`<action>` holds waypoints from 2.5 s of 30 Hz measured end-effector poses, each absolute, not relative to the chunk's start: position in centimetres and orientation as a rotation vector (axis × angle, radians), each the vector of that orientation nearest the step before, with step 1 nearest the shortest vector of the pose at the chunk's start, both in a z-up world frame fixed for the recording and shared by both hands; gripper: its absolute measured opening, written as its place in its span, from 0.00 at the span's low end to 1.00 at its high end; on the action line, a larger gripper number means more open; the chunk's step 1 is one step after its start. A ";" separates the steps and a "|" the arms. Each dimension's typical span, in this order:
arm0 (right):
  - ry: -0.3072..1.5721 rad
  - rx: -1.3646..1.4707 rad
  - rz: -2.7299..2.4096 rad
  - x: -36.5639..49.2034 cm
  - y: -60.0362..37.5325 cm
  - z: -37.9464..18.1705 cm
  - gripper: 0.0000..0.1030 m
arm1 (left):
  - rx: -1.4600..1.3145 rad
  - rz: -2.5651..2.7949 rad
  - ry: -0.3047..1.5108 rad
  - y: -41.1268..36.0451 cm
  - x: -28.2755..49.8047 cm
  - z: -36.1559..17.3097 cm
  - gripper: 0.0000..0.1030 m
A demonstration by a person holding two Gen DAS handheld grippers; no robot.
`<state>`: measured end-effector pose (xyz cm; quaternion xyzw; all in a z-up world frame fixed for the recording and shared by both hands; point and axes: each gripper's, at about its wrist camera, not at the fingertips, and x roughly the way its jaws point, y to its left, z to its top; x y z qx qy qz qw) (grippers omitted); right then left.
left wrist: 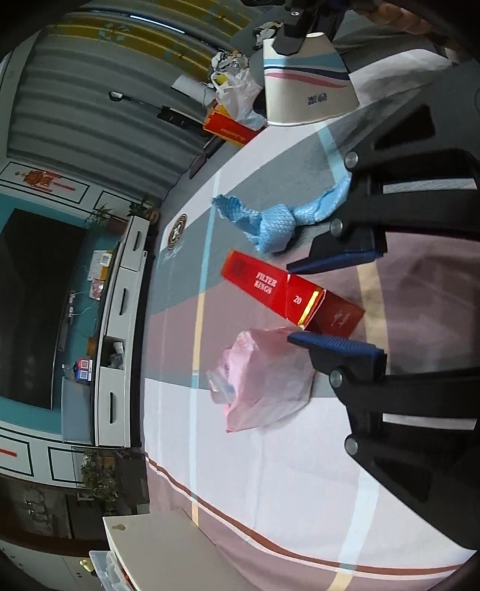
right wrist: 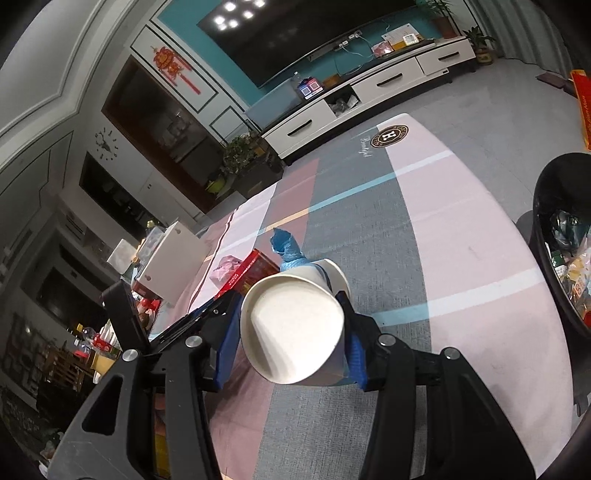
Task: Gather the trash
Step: 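Grasp the white paper cup with the right tool while the left tool grasps the red cigarette pack, then carry the paper cup and red pack over the black bin, then open both tools to drop the cup and pack into the bin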
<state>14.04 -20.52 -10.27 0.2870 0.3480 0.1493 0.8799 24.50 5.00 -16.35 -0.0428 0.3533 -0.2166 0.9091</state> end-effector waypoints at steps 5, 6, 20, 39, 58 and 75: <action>0.716 0.602 0.321 13.7 -20.8 -10.0 0.48 | -0.057 -0.462 0.748 4.6 22.8 -16.0 0.28; 0.713 0.605 0.323 13.5 -21.0 -9.9 0.48 | -0.053 -0.464 0.748 4.6 22.4 -15.7 0.26; 0.623 0.679 0.310 10.6 -25.6 -8.0 0.48 | -0.069 -0.588 0.625 0.6 15.1 -8.8 0.22; 0.456 0.853 0.013 4.8 -41.3 -8.7 0.48 | -0.015 -0.905 0.674 -19.2 14.1 -7.9 0.22; 0.563 0.988 -0.197 5.1 -48.4 -14.8 0.62 | 0.052 -0.903 0.820 -29.4 16.6 -14.6 0.53; 0.598 0.857 -0.085 7.6 -42.5 -12.4 0.64 | 0.092 -0.769 0.749 -18.9 14.2 -12.8 0.82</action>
